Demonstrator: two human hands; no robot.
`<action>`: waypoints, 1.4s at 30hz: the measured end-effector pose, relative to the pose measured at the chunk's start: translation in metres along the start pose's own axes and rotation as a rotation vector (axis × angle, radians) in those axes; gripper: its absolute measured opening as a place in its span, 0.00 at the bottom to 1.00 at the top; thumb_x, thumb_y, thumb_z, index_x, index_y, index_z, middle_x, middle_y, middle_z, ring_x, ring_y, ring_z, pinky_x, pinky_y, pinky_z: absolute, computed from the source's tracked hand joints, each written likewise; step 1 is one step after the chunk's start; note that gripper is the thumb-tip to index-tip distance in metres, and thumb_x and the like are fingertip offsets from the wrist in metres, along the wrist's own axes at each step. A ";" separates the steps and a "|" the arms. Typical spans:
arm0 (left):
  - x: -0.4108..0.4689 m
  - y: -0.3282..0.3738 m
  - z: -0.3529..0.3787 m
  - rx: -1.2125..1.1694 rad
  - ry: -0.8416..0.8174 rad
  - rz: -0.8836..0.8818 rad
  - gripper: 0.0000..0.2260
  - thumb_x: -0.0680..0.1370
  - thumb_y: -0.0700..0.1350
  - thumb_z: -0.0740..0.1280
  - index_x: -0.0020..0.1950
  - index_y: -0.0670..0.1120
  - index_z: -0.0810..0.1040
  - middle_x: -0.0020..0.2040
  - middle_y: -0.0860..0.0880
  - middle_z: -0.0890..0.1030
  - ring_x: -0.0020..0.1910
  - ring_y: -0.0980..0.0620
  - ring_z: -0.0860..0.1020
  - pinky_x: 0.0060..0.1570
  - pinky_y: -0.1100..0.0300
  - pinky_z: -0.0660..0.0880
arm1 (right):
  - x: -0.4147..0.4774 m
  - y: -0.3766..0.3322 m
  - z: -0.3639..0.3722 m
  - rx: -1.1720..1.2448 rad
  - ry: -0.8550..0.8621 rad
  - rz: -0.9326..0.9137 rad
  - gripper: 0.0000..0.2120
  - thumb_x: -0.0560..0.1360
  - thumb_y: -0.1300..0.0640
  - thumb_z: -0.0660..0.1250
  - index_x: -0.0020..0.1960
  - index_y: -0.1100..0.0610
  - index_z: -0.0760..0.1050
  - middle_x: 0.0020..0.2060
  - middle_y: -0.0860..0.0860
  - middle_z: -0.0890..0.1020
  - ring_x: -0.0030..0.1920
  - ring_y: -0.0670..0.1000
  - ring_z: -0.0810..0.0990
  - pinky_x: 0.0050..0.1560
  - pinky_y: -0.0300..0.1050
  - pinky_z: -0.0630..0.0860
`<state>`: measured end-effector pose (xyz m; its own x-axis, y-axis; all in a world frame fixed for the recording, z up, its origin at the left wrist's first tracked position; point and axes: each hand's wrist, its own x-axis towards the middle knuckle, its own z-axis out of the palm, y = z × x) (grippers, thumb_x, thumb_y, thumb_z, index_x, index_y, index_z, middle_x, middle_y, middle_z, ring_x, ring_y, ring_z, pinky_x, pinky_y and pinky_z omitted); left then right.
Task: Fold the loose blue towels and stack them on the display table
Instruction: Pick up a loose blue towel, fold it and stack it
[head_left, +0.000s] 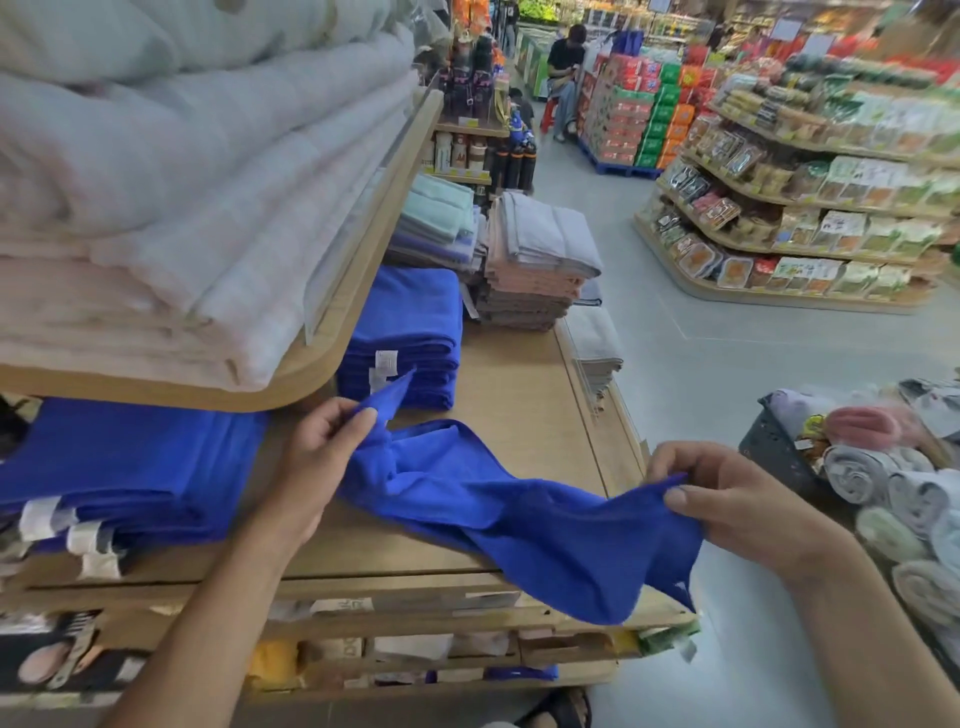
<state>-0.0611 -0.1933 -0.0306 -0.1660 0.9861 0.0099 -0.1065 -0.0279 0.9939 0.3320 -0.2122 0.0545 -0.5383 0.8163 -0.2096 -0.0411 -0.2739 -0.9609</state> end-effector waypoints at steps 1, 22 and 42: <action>-0.004 0.006 0.007 -0.019 -0.039 -0.022 0.10 0.72 0.57 0.72 0.41 0.52 0.77 0.42 0.41 0.81 0.45 0.48 0.77 0.44 0.54 0.71 | 0.006 -0.005 0.012 -0.021 -0.083 -0.011 0.03 0.73 0.60 0.76 0.45 0.57 0.83 0.40 0.58 0.82 0.39 0.54 0.80 0.39 0.43 0.78; -0.066 0.030 0.053 -0.109 -0.287 -0.087 0.29 0.78 0.24 0.54 0.65 0.51 0.81 0.61 0.45 0.84 0.61 0.45 0.82 0.57 0.48 0.81 | 0.098 0.030 0.130 -0.164 0.365 -0.368 0.12 0.78 0.68 0.70 0.53 0.53 0.85 0.46 0.52 0.87 0.48 0.47 0.85 0.51 0.42 0.81; -0.040 0.096 0.078 0.372 -0.227 0.281 0.09 0.73 0.59 0.71 0.49 0.57 0.82 0.43 0.57 0.83 0.41 0.57 0.79 0.45 0.58 0.76 | 0.088 -0.021 0.105 -0.291 0.233 -0.476 0.05 0.77 0.61 0.74 0.51 0.57 0.80 0.41 0.54 0.88 0.42 0.50 0.85 0.45 0.44 0.79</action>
<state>0.0121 -0.2221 0.0726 0.0836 0.9608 0.2643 0.2744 -0.2772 0.9208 0.1968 -0.1881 0.0756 -0.3170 0.9141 0.2530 0.0173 0.2723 -0.9621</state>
